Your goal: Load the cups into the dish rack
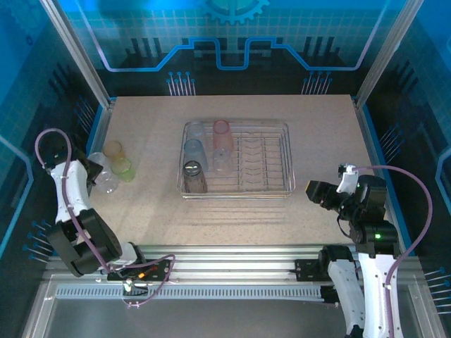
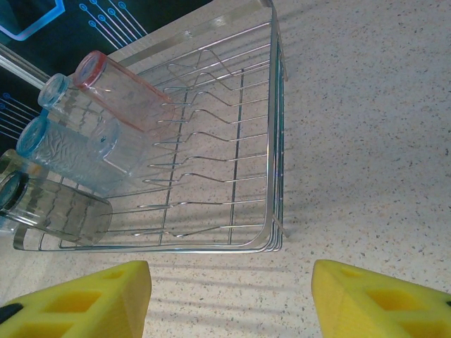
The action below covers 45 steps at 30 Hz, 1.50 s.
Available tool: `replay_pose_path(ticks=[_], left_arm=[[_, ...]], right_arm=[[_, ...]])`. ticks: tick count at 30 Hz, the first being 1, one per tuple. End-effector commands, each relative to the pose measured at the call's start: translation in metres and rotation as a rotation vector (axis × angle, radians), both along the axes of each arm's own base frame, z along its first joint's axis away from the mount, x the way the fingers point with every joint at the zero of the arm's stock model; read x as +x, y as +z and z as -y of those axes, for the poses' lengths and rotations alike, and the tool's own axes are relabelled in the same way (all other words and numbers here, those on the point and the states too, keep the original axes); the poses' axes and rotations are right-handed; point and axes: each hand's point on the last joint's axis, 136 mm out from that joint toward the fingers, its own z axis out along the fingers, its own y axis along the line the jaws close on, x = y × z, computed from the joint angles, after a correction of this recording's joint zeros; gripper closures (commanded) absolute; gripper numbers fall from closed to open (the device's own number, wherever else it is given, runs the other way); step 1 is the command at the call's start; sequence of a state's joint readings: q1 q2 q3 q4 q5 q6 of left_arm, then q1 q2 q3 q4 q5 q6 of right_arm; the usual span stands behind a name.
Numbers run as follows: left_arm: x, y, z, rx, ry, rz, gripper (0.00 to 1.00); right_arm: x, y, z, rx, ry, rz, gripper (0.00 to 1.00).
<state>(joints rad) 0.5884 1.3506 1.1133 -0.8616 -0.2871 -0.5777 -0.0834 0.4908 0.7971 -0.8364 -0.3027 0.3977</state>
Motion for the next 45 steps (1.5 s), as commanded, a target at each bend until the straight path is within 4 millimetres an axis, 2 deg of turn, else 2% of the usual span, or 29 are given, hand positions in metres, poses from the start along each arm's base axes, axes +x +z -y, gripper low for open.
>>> replay_pose_path(ticks=[1,11,18,21,34,45], left_arm=[[0.008,-0.015,0.000,-0.052,0.021,0.028,0.20],[0.019,-0.054,0.006,-0.158,0.002,0.007,0.30],[0.029,-0.068,0.005,-0.197,0.002,0.004,0.33],[0.030,-0.072,0.002,-0.202,0.011,0.000,0.34],[0.028,-0.081,-0.003,-0.201,0.028,-0.012,0.58],[0.030,-0.088,0.000,-0.221,0.028,0.003,0.68]], right_arm=[[0.001,0.003,-0.004,0.009,0.014,0.013,0.37],[-0.001,0.003,-0.005,0.034,0.010,-0.002,0.37],[-0.002,0.004,-0.004,0.025,0.004,-0.005,0.37],[-0.003,0.001,-0.005,0.033,0.005,-0.015,0.37],[-0.003,-0.005,-0.003,0.021,0.001,-0.026,0.38],[-0.004,-0.011,-0.003,0.021,0.001,-0.036,0.38]])
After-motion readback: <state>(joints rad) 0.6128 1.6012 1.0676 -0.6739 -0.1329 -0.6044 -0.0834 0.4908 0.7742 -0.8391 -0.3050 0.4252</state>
